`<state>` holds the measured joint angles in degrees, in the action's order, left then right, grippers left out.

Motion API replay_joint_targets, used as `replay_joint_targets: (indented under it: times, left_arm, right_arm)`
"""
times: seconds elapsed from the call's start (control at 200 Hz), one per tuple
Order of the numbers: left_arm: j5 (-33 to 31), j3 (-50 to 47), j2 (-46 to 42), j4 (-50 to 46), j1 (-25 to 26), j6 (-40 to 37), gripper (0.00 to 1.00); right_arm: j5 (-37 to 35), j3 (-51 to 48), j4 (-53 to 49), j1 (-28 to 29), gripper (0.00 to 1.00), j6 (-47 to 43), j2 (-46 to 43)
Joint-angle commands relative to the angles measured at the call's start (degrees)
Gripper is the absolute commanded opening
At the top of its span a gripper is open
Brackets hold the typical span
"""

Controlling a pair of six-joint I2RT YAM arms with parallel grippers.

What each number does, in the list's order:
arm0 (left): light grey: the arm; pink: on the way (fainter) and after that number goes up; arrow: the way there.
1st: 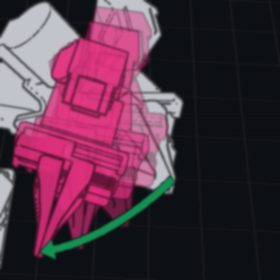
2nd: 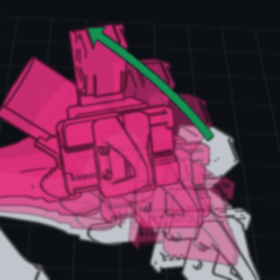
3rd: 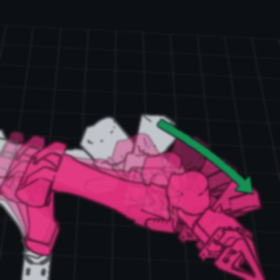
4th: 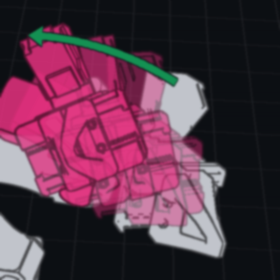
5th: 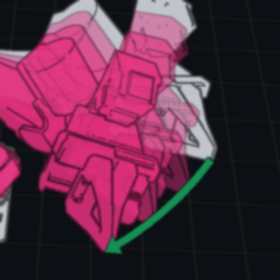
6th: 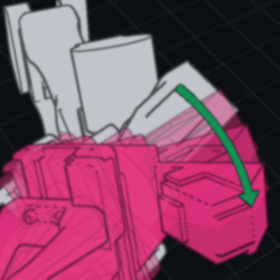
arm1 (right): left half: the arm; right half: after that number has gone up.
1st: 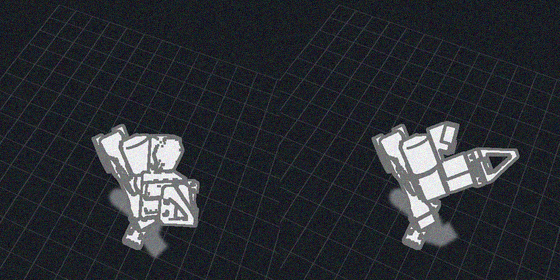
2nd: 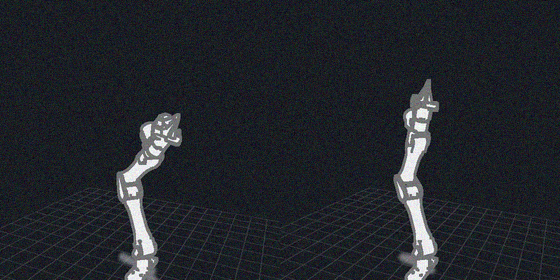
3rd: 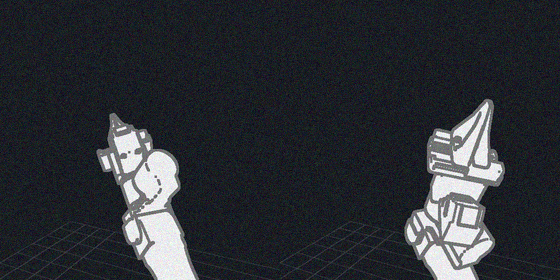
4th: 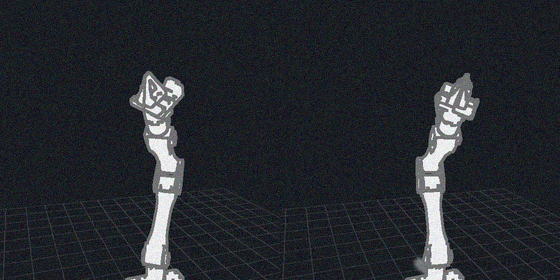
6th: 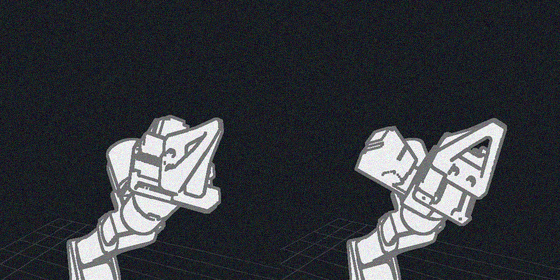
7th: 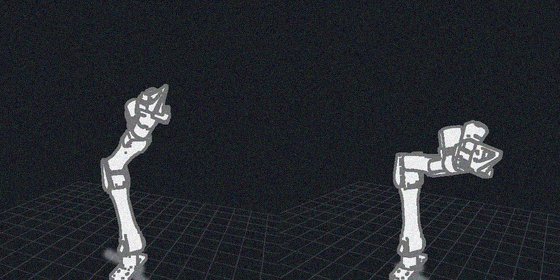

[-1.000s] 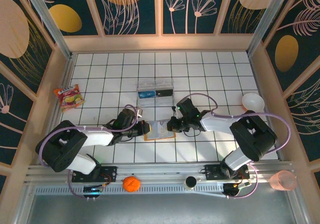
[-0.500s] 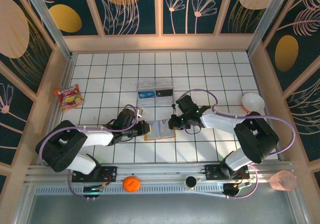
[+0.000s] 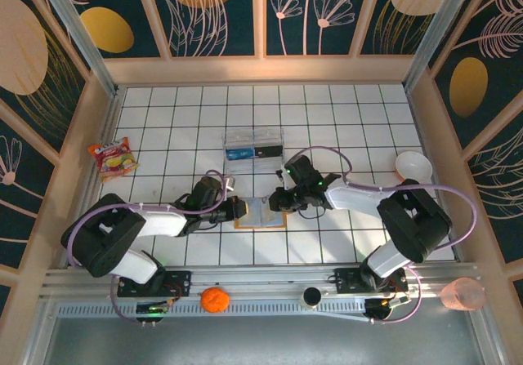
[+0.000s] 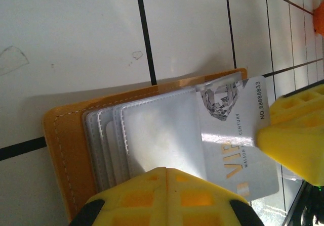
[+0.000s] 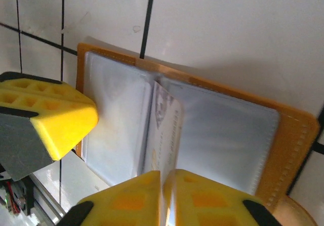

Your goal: Take the credit cards out of the card holder

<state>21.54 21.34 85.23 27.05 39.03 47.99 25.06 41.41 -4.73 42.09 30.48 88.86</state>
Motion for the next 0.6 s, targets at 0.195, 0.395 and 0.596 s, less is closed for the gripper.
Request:
replay_joint_targets:
  times: [0.195, 0.395, 0.596]
  left_arm:
    - [1.05, 0.19, 0.96, -1.01, 0.26, -0.66, 0.00]
    - [0.78, 0.01, 0.16, -1.07, 0.26, 0.07, 0.00]
    - [0.22, 0.11, -1.82, 0.55, 0.24, 1.36, 0.00]
  right_arm:
    - [1.64, -1.75, 4.31, -0.37, 0.14, 1.16, 2.11]
    - [-1.16, -3.96, 2.37, -2.80, 0.02, 0.57, -4.42]
    - [-3.20, -5.19, 3.99, -3.70, 0.00, -0.71, -12.57]
